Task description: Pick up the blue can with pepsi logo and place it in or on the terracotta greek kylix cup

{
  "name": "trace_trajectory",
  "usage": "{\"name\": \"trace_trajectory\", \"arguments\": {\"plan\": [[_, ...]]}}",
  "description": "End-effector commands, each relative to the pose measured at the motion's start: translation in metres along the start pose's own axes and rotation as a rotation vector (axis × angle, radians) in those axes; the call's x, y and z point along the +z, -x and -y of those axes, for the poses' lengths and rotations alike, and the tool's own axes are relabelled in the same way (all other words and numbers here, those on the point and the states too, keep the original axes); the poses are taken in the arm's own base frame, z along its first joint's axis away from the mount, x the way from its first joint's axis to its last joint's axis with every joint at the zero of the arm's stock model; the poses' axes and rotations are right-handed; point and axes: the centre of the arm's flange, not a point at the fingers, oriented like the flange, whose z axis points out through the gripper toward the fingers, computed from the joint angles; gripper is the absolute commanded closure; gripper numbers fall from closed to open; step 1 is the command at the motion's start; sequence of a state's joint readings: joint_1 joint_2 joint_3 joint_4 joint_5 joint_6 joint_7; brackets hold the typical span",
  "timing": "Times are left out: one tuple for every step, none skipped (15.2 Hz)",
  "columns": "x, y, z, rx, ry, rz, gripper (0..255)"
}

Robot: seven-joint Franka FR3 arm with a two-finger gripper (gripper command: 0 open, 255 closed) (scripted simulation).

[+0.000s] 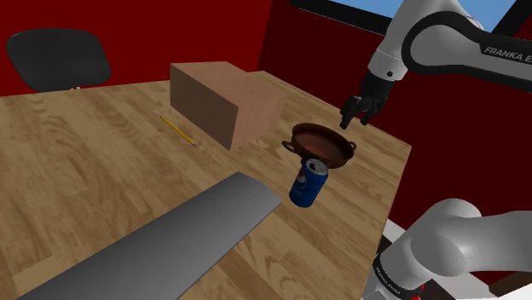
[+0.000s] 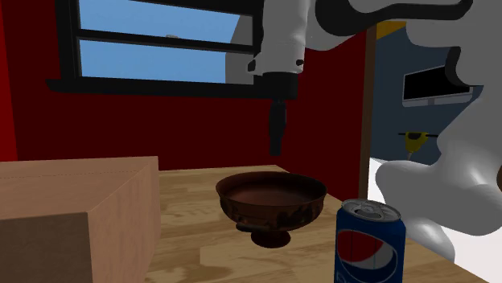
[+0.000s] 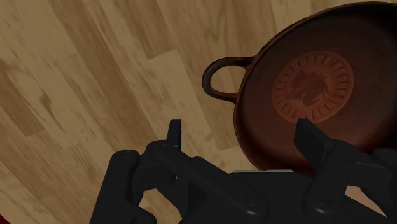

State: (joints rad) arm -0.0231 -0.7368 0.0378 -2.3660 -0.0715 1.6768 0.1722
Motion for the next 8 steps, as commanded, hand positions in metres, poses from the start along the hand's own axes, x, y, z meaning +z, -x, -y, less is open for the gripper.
{"name": "trace_trajectory", "arguments": {"plan": [[0.0, 0.0, 0.0, 0.0, 0.0, 0.0, 0], [0.0, 0.006, 0.011, 0.001, -0.002, 0.0, 0], [0.0, 0.013, 0.023, 0.002, -0.004, -0.001, 0], [0.0, 0.019, 0.034, 0.003, -0.006, -0.001, 0], [0.0, 0.025, 0.045, 0.004, -0.008, -0.001, 0], [-0.001, 0.032, 0.056, 0.005, -0.01, -0.001, 0], [-0.001, 0.038, 0.068, 0.006, -0.012, -0.002, 0], [-0.001, 0.044, 0.079, 0.007, -0.015, -0.002, 0]]}}
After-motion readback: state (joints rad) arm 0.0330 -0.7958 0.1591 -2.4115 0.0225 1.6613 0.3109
